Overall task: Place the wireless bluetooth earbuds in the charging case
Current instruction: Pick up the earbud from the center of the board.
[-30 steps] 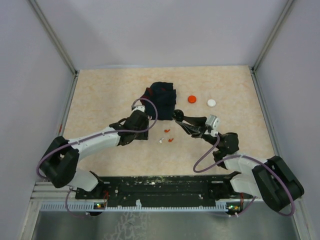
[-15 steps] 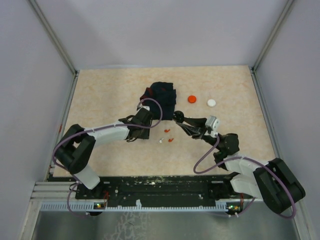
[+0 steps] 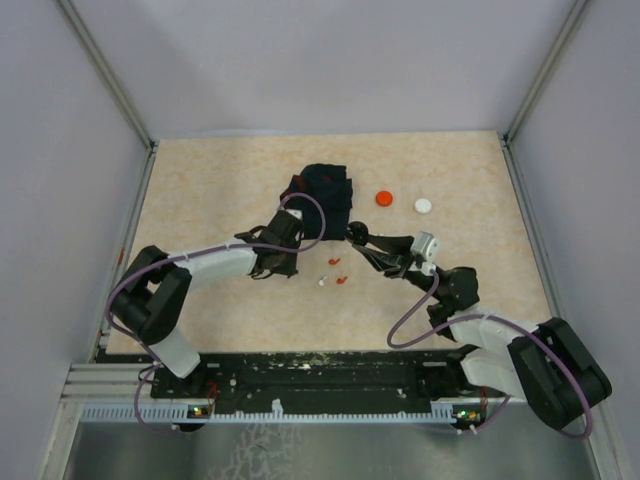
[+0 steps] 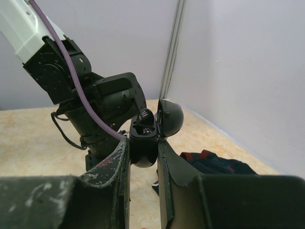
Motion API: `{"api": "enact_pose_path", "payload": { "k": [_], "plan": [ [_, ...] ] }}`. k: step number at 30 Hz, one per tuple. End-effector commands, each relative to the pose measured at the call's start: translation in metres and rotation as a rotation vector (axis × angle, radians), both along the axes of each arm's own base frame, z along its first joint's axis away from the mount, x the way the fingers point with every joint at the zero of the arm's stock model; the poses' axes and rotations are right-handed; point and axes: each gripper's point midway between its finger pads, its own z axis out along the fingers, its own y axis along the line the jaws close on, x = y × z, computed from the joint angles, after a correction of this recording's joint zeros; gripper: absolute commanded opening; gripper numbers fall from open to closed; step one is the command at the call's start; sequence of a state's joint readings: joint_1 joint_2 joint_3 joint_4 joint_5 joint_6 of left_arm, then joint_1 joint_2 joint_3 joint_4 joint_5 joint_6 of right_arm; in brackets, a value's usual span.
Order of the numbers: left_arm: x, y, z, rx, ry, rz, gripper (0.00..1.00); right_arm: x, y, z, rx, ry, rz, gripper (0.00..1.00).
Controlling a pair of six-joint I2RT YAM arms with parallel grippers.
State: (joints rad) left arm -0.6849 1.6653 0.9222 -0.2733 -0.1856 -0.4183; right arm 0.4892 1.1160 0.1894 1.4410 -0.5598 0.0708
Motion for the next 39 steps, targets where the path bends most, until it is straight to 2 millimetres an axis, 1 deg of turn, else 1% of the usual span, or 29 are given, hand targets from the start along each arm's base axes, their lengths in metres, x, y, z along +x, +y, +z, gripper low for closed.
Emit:
{"api": "enact_pose_path", "payload": {
  "k": [1,3,4,7,10,13,16,21,23,27,30,36,39],
  "plan": [
    [-0.008,-0.012,0.008,-0.033,0.027,-0.121,0.23,-0.007,-0.001,0.017,0.028,-0.061,0.008,0.0],
    [-0.008,-0.001,0.007,0.018,0.025,-0.103,0.24,-0.007,-0.001,0.017,0.029,-0.062,0.009,0.0],
    [-0.007,0.01,0.007,0.071,0.021,-0.083,0.26,-0.008,0.0,0.017,0.029,-0.06,0.011,0.0],
    [-0.008,0.014,0.007,0.101,0.029,-0.08,0.3,-0.008,0.0,0.017,0.029,-0.059,0.015,0.0],
    [-0.011,0.016,0.005,0.123,0.044,-0.08,0.38,-0.008,0.0,0.017,0.033,-0.059,0.018,0.0],
    [-0.014,0.018,0.005,0.131,0.054,-0.081,0.43,-0.009,0.0,0.017,0.033,-0.058,0.02,0.0],
    [-0.018,0.023,0.005,0.149,0.059,-0.074,0.45,-0.009,0.0,0.017,0.033,-0.058,0.02,0.0],
    [-0.02,0.039,0.006,0.203,0.052,-0.03,0.45,-0.009,0.0,0.017,0.033,-0.058,0.02,0.0],
    [-0.017,0.046,0.008,0.233,0.032,0.001,0.45,-0.009,0.0,0.018,0.034,-0.058,0.021,0.0],
    [-0.011,0.053,0.012,0.256,0.008,0.044,0.44,-0.009,0.0,0.018,0.036,-0.057,0.023,0.0],
    [-0.008,0.049,0.019,0.238,-0.004,0.049,0.45,-0.01,0.0,0.018,0.037,-0.06,0.024,0.0],
    [-0.012,0.015,0.039,0.164,-0.067,-0.051,0.47,-0.01,0.0,0.018,0.036,-0.059,0.022,0.0],
    [-0.009,0.006,0.044,0.148,-0.104,-0.073,0.47,-0.01,0.0,0.019,0.037,-0.061,0.025,0.0]
  ]
}}
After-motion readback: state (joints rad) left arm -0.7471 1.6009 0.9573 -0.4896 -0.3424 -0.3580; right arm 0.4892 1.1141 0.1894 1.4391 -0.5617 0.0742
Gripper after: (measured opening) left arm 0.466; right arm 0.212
